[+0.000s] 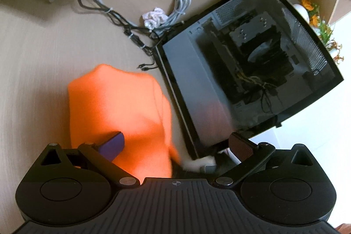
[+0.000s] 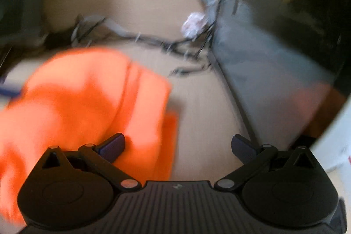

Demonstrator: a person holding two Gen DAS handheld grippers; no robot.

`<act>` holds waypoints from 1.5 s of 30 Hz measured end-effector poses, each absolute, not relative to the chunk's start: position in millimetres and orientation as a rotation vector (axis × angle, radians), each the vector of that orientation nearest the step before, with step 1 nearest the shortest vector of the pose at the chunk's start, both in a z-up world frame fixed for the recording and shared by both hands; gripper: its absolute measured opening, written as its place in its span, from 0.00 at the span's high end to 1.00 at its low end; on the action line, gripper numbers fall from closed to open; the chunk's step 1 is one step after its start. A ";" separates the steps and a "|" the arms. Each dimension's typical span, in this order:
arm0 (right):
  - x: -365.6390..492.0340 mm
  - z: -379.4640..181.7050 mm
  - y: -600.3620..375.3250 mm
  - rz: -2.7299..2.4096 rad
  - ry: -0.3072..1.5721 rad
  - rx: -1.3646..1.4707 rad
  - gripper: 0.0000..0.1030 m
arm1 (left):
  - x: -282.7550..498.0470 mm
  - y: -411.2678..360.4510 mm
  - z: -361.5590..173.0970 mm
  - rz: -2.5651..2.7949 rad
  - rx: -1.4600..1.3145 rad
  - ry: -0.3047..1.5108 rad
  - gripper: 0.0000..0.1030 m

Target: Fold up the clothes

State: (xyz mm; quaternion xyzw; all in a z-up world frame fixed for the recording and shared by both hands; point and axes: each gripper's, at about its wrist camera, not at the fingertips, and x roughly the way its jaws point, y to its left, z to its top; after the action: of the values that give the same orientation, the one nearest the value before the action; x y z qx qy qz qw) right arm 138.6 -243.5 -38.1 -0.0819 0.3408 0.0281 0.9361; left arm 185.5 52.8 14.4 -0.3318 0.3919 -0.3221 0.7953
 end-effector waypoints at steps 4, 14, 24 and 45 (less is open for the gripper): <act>122.6 -35.9 -250.0 0.095 0.691 -0.158 0.00 | 179.7 59.8 17.5 -0.639 -0.694 0.821 0.00; 122.7 -28.3 -263.2 0.172 0.762 0.026 0.00 | 151.7 24.4 -0.5 -0.388 -0.216 0.915 0.00; 125.3 -15.7 -258.0 0.244 0.750 -0.045 0.00 | 126.2 10.2 -4.7 -0.500 -0.152 0.940 0.00; 156.4 -11.2 -266.2 0.175 0.655 -0.138 0.00 | 125.9 7.4 -1.2 -0.470 -0.144 0.930 0.00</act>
State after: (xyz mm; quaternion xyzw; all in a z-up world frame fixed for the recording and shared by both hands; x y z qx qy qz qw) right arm 156.4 -266.2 -11.2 -0.0677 0.3211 0.0858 0.9407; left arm 125.9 7.4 -1.2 -0.0685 0.4440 -0.2241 0.8648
